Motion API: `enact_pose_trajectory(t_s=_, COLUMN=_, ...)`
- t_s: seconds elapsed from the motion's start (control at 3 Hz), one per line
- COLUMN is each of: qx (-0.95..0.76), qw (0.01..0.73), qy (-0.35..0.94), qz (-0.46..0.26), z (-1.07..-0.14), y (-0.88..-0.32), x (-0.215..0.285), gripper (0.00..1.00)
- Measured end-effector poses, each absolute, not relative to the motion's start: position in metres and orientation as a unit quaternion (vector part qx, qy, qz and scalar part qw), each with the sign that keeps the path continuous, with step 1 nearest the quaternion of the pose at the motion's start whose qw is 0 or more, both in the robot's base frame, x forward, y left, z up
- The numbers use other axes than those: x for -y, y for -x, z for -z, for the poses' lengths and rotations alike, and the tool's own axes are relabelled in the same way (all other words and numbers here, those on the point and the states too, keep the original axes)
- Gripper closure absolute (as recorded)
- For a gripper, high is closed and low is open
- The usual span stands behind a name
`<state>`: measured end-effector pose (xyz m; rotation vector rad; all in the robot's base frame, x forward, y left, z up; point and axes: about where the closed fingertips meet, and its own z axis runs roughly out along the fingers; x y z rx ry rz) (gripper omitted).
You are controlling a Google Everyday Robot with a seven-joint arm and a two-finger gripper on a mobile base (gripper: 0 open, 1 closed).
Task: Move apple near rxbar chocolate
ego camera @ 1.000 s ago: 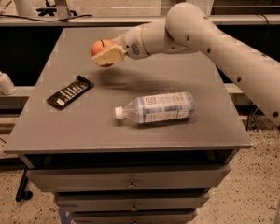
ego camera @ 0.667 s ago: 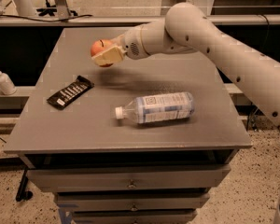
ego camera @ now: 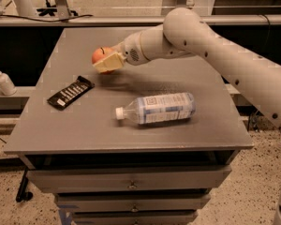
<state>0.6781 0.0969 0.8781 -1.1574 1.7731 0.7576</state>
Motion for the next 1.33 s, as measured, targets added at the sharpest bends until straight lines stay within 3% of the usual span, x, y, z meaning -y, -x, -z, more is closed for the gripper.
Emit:
enact_pose_trajectory(t_s=1.0, qx=-0.722, qw=0.404, qy=0.457, qz=-0.326, z=-0.849, y=-0.657, x=-0.108, gripper=1.00)
enact_pose_trajectory(t_s=1.33, qx=-0.724, qw=0.395, qy=0.454, qz=-0.336, z=-0.846, y=-0.650, x=-0.113, gripper=0.84)
